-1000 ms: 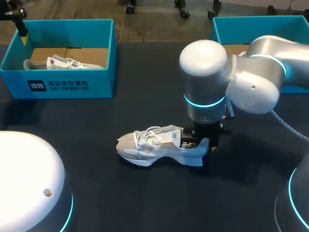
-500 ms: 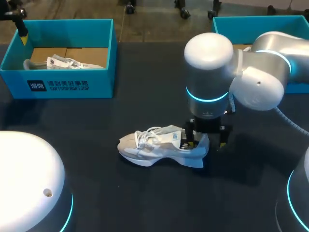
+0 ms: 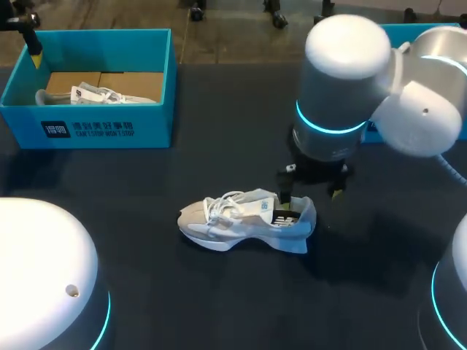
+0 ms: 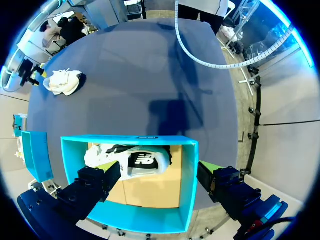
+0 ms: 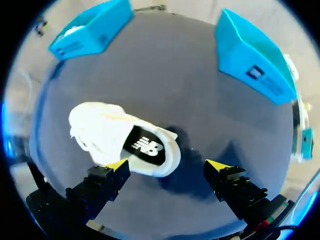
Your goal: Take the shoe out of the shoebox, open the shoe tongue, remove and reinsert the insole, then place the shoe into the shoebox
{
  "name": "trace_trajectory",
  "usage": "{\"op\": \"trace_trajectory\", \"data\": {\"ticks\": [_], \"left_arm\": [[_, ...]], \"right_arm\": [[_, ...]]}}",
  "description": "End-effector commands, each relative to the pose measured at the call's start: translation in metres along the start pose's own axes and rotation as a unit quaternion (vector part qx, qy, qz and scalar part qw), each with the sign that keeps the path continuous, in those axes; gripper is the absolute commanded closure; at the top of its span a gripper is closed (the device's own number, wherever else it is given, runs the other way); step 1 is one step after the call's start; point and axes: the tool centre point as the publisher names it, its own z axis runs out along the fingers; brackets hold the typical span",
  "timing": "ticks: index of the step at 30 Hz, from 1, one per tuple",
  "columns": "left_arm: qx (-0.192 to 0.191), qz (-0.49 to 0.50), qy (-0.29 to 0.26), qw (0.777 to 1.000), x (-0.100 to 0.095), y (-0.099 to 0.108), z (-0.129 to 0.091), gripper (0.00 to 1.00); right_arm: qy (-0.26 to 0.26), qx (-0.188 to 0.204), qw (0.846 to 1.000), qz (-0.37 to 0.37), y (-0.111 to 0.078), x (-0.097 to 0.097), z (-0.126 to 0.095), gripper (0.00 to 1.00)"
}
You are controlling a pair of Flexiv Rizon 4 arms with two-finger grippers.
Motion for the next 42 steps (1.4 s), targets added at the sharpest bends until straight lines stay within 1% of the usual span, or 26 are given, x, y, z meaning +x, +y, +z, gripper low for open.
{"op": "trace_trajectory", "data": {"ticks": [1, 3, 5, 9, 11, 12, 13, 15, 17, 19, 20, 22, 24, 25, 27, 31, 35, 36, 42], "left_arm": [[-0.002, 0.001, 0.001, 1.0, 0.0, -0.002, 0.0, 0.0], [-0.002, 0.001, 0.001, 1.0, 0.0, -0.002, 0.0, 0.0], [-0.002, 0.001, 0.001, 1.0, 0.0, -0.002, 0.0, 0.0], [-0.002, 0.001, 0.001, 1.0, 0.0, -0.002, 0.0, 0.0], [-0.002, 0.001, 0.001, 1.0, 0.0, -0.002, 0.0, 0.0], [-0.002, 0.001, 0.001, 1.0, 0.0, -0.002, 0.0, 0.0], [-0.002, 0.001, 0.001, 1.0, 0.0, -0.002, 0.0, 0.0], [-0.002, 0.001, 0.001, 1.0, 0.0, -0.002, 0.0, 0.0], [-0.002, 0.001, 0.001, 1.0, 0.0, -0.002, 0.0, 0.0], [-0.002, 0.001, 0.001, 1.0, 0.0, -0.002, 0.0, 0.0], [-0.002, 0.001, 0.001, 1.0, 0.0, -0.002, 0.0, 0.0], [-0.002, 0.001, 0.001, 1.0, 0.0, -0.002, 0.0, 0.0], [-0.002, 0.001, 0.001, 1.0, 0.0, -0.002, 0.0, 0.0], [-0.002, 0.001, 0.001, 1.0, 0.0, -0.002, 0.0, 0.0], [-0.002, 0.001, 0.001, 1.0, 0.0, -0.002, 0.0, 0.0], [-0.002, 0.001, 0.001, 1.0, 0.0, -0.002, 0.0, 0.0], [-0.002, 0.001, 0.001, 1.0, 0.0, -0.002, 0.0, 0.0], [-0.002, 0.001, 0.001, 1.0, 0.0, -0.002, 0.0, 0.0], [-0.002, 0.001, 0.001, 1.0, 0.0, -0.002, 0.0, 0.0]], "right_arm": [[0.018, -0.024, 0.994, -0.105, -0.007, -0.004, -0.019, 0.0], [0.026, -0.045, 0.988, -0.149, -0.008, -0.003, -0.026, 0.0], [0.032, -0.064, 0.978, -0.197, -0.009, -0.002, -0.033, 0.0], [0.042, -0.096, 0.953, -0.285, -0.006, -0.001, -0.043, 0.0], [0.059, -0.106, 0.941, -0.317, -0.004, 0.001, -0.047, 0.0], [0.08, -0.117, 0.931, -0.337, -0.002, 0.001, -0.048, 0.0], [0.082, -0.121, 0.926, -0.347, -0.001, 0.001, -0.049, 0.0], [0.106, -0.131, 0.911, -0.377, 0.003, 0.0, -0.052, 0.0], [0.147, -0.151, 0.891, -0.402, 0.006, 0.0, -0.056, 0.0], [0.176, -0.172, 0.874, -0.419, 0.009, -0.003, -0.061, 0.0], [0.185, -0.178, 0.868, -0.424, 0.01, -0.004, -0.062, 0.0], [0.209, -0.199, 0.852, -0.436, 0.013, -0.008, -0.064, 0.0], [0.225, -0.212, 0.844, -0.439, 0.014, -0.01, -0.065, 0.0], [0.251, -0.23, 0.828, -0.446, 0.016, -0.014, -0.067, 0.0], [0.281, -0.247, 0.81, -0.452, 0.016, -0.018, -0.068, 0.0], [0.312, -0.273, 0.783, -0.463, 0.013, -0.024, -0.068, 0.0], [0.335, -0.29, 0.763, -0.471, 0.009, -0.031, -0.066, 0.0], [0.348, -0.296, 0.752, -0.475, 0.008, -0.033, -0.065, 0.0], [0.348, -0.296, 0.752, -0.475, 0.008, -0.033, -0.065, 0.0]]}}
